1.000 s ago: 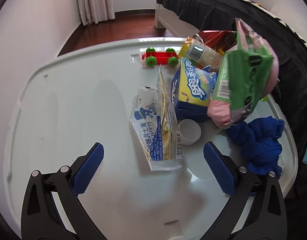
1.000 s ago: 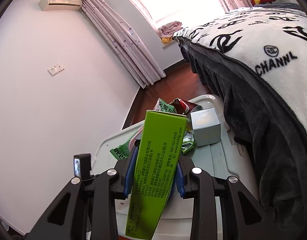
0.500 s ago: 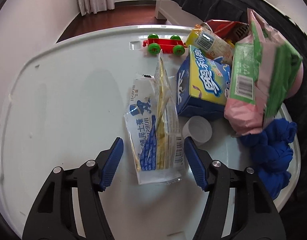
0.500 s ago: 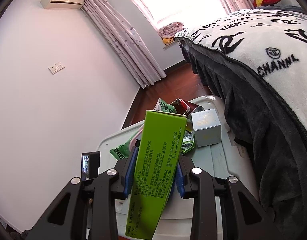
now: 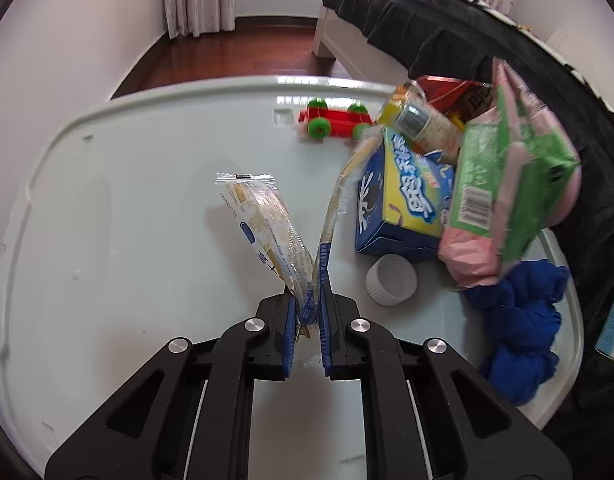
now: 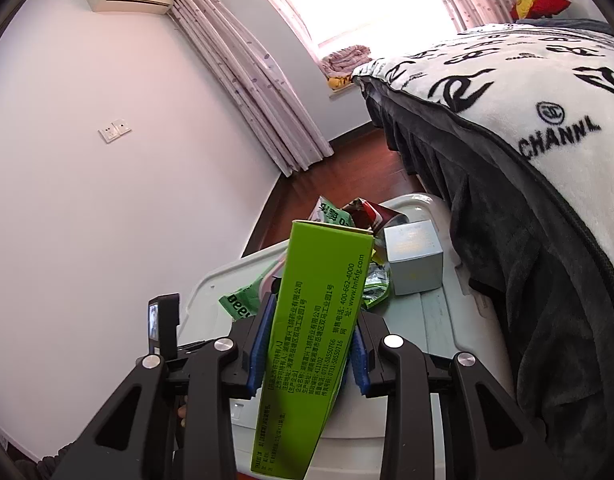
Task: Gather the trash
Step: 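Lower both grippers over the orange bucket and release wrapper and green box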
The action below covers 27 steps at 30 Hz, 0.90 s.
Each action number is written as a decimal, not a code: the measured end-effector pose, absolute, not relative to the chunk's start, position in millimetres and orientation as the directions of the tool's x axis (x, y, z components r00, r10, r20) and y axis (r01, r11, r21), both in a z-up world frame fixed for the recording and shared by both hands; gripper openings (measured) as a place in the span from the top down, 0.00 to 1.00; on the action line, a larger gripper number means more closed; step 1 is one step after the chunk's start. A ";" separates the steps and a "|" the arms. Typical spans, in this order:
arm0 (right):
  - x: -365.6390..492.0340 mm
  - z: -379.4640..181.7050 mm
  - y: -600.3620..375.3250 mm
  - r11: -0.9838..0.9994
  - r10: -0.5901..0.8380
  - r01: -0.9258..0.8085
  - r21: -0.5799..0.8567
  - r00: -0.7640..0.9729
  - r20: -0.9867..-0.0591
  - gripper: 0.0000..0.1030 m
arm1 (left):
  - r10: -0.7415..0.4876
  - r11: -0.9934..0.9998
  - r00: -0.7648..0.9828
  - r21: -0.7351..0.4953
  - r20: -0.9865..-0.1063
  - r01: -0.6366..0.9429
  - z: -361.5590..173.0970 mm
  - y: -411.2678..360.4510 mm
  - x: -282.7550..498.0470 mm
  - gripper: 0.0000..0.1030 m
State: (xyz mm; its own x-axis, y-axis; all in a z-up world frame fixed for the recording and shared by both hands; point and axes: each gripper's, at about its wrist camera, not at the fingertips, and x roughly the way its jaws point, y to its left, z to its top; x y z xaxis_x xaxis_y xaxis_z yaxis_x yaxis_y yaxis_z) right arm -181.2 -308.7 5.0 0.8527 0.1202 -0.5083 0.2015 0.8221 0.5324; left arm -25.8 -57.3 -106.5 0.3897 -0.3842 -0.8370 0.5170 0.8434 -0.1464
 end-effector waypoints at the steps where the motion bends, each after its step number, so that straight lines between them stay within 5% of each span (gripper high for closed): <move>1: -181.7 5.5 -308.3 0.822 0.123 0.198 0.533 0.854 -0.506 0.67 | -0.393 0.841 0.394 -0.152 -0.831 0.519 -103.1 -54.9 -28.0 0.91; 11: -202.4 15.4 -266.4 0.841 0.207 0.101 0.532 0.848 -0.488 0.67 | -0.467 0.782 0.390 -0.165 -0.793 0.601 -50.8 -11.8 -130.6 0.91; 27: -244.5 -69.6 -132.3 0.873 0.371 0.033 0.487 0.604 -0.705 0.67 | -0.348 0.836 0.199 -0.207 -0.916 0.509 -141.0 54.8 -256.2 0.88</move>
State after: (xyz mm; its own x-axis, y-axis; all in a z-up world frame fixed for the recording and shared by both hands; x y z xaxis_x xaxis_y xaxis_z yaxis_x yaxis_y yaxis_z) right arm -244.5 -132.3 -69.6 0.6042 0.3711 -0.7051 0.0325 0.8727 0.4871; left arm -256.2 54.8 -141.0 0.1987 -0.3478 -0.9163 0.5088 0.8357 -0.2069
